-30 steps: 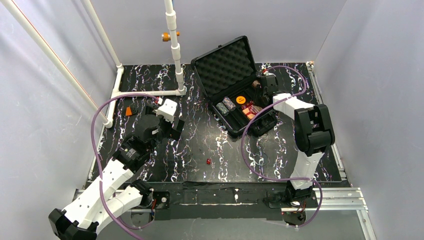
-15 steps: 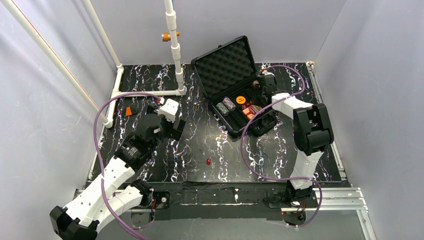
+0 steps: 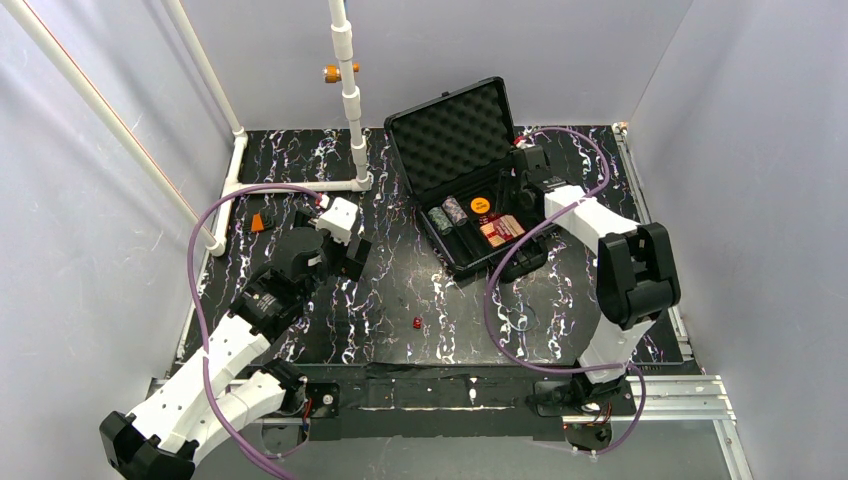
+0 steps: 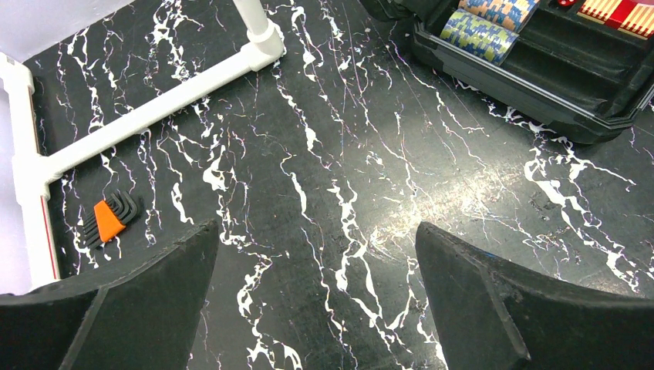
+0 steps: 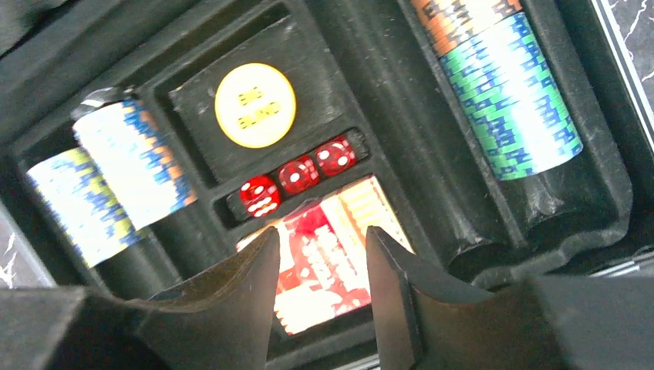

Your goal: Pack up texas hold em set

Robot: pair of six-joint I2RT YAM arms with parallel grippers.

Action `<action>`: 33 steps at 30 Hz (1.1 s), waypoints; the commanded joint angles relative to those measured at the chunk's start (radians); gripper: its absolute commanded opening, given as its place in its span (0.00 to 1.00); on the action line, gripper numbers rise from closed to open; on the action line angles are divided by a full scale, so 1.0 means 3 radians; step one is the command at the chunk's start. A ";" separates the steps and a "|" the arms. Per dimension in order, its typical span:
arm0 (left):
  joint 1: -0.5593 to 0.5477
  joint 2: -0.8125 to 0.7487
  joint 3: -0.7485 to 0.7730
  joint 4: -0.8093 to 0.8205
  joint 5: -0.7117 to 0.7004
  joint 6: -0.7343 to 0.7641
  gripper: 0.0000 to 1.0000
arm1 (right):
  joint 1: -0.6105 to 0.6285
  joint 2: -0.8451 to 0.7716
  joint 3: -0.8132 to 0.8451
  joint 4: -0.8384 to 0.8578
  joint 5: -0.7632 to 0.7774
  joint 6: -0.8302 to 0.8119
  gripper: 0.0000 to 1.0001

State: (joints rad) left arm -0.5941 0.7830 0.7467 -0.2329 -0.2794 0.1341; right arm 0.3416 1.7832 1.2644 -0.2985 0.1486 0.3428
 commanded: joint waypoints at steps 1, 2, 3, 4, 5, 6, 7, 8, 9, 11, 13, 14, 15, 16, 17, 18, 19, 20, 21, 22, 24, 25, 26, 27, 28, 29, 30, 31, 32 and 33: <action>-0.0009 0.0003 0.0083 0.0030 -0.0004 0.0012 0.99 | 0.0069 -0.0294 0.0092 -0.0173 -0.0112 0.0008 0.55; -0.0009 0.0006 0.0083 0.0030 -0.0004 0.0012 0.99 | 0.0073 -0.0324 0.0084 -0.0182 -0.0112 0.0004 0.56; -0.0009 0.0008 0.0083 0.0030 0.0000 0.0009 0.99 | 0.0076 -0.0355 0.0075 -0.0186 -0.0105 -0.0001 0.57; -0.0009 0.0008 0.0083 0.0030 0.0001 0.0012 0.99 | 0.0078 -0.0382 0.0068 -0.0191 -0.0108 -0.0005 0.58; -0.0009 0.0003 0.0083 0.0030 0.0001 0.0010 0.99 | 0.0081 -0.0415 0.0058 -0.0196 -0.0109 -0.0007 0.59; -0.0009 0.0002 0.0083 0.0030 0.0001 0.0010 0.99 | 0.0086 -0.0445 0.0047 -0.0201 -0.0107 -0.0010 0.61; -0.0009 0.0003 0.0083 0.0030 0.0001 0.0010 0.99 | 0.0091 -0.0478 0.0038 -0.0210 -0.0103 -0.0015 0.61; -0.0009 0.0007 0.0083 0.0030 0.0001 0.0008 0.99 | 0.0093 -0.0509 0.0028 -0.0219 -0.0098 -0.0017 0.62; -0.0009 0.0008 0.0083 0.0030 -0.0004 0.0007 0.99 | 0.0097 -0.0539 0.0014 -0.0228 -0.0093 -0.0021 0.63; -0.0010 0.0013 0.0083 0.0030 -0.0009 0.0006 0.99 | 0.0103 -0.0596 -0.0012 -0.0250 -0.0091 -0.0022 0.65; -0.0009 0.0013 0.0083 0.0025 -0.0014 0.0005 0.99 | 0.0113 -0.0652 -0.0038 -0.0268 -0.0096 -0.0023 0.66; -0.0009 0.0013 0.0083 0.0025 -0.0019 0.0001 0.99 | 0.0120 -0.0677 -0.0053 -0.0279 -0.0100 -0.0023 0.67; -0.0009 0.0013 0.0083 0.0026 -0.0027 0.0002 0.99 | 0.0126 -0.0709 -0.0068 -0.0294 -0.0101 -0.0018 0.67; -0.0009 0.0013 0.0083 0.0025 -0.0033 -0.0004 0.99 | 0.0133 -0.0738 -0.0088 -0.0309 -0.0105 -0.0015 0.68; -0.0009 0.0013 0.0079 0.0025 -0.0039 -0.0007 0.99 | 0.0139 -0.0771 -0.0101 -0.0327 -0.0112 -0.0002 0.69; -0.0009 0.0016 0.0078 0.0028 -0.0044 -0.0010 0.99 | 0.0143 -0.0815 -0.0107 -0.0355 -0.0127 0.0007 0.70; -0.0009 0.0018 0.0078 0.0030 -0.0049 -0.0012 0.99 | 0.0148 -0.0843 -0.0116 -0.0386 -0.0140 0.0015 0.70; -0.0009 0.0018 0.0073 0.0030 -0.0057 -0.0012 0.99 | 0.0154 -0.0885 -0.0127 -0.0415 -0.0149 0.0024 0.70; -0.0011 0.0023 0.0070 0.0031 -0.0065 -0.0016 0.99 | 0.0159 -0.0933 -0.0144 -0.0433 -0.0156 0.0035 0.71; -0.0009 0.0028 0.0068 0.0034 -0.0074 -0.0017 0.99 | 0.0164 -0.0980 -0.0167 -0.0443 -0.0168 0.0045 0.72; -0.0009 0.0041 0.0068 0.0035 -0.0085 -0.0022 0.99 | 0.0174 -0.1091 -0.0222 -0.0464 -0.0185 0.0061 0.73; -0.0009 0.0051 0.0068 0.0035 -0.0090 -0.0027 0.99 | 0.0175 -0.1145 -0.0255 -0.0473 -0.0194 0.0068 0.73; -0.0009 0.0063 0.0068 0.0030 -0.0102 -0.0033 0.99 | 0.0175 -0.1201 -0.0287 -0.0479 -0.0205 0.0076 0.74; -0.0009 0.0077 0.0068 0.0027 -0.0117 -0.0043 0.99 | 0.0180 -0.1254 -0.0322 -0.0486 -0.0217 0.0086 0.74; -0.0009 0.0092 0.0068 0.0029 -0.0126 -0.0053 0.99 | 0.0180 -0.1313 -0.0358 -0.0492 -0.0230 0.0100 0.76; -0.0009 0.0101 0.0068 0.0033 -0.0134 -0.0065 0.99 | 0.0181 -0.1367 -0.0401 -0.0488 -0.0255 0.0120 0.77; -0.0009 0.0124 0.0067 0.0035 -0.0141 -0.0076 0.99 | 0.0181 -0.1427 -0.0435 -0.0493 -0.0275 0.0136 0.79; -0.0009 0.0147 0.0065 0.0035 -0.0151 -0.0098 0.99 | 0.0184 -0.1482 -0.0476 -0.0493 -0.0291 0.0151 0.81; -0.0009 0.0177 0.0060 0.0046 -0.0163 -0.0121 0.99 | 0.0185 -0.1533 -0.0510 -0.0497 -0.0302 0.0163 0.84; -0.0009 0.0215 0.0061 0.0039 -0.0179 -0.0160 0.99 | 0.0186 -0.1585 -0.0542 -0.0505 -0.0308 0.0178 0.86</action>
State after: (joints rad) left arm -0.5941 0.8234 0.7467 -0.2325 -0.2989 0.1204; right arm 0.3935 1.3808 1.1339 -0.4442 0.0853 0.3721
